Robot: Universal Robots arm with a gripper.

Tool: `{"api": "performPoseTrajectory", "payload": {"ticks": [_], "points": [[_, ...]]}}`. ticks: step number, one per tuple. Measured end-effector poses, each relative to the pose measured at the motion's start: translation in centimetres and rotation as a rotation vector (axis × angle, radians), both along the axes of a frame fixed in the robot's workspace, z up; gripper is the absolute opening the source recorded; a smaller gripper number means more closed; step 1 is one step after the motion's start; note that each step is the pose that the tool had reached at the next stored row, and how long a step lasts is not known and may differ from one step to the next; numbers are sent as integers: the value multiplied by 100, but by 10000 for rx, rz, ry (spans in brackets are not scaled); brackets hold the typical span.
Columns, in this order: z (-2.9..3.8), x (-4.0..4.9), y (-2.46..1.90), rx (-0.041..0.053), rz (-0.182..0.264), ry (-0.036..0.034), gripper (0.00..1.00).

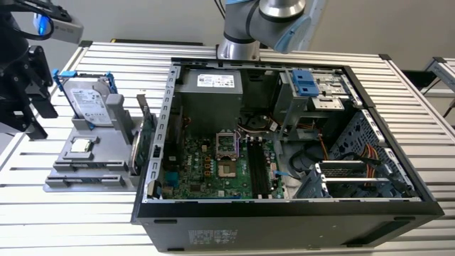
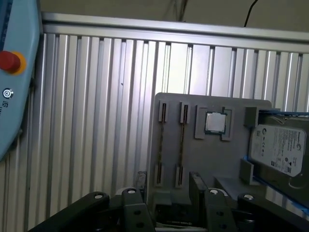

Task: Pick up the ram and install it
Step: 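Pick up the ram and move it above insertion slot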

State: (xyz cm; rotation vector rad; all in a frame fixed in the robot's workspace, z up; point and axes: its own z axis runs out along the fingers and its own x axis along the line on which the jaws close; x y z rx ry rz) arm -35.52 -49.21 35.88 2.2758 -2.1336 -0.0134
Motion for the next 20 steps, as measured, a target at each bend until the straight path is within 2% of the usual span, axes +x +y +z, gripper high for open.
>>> {"api": "performPoseTrajectory", "payload": {"ticks": [20], "points": [[-123, 0, 9, -83, -51, 0, 100]]}}
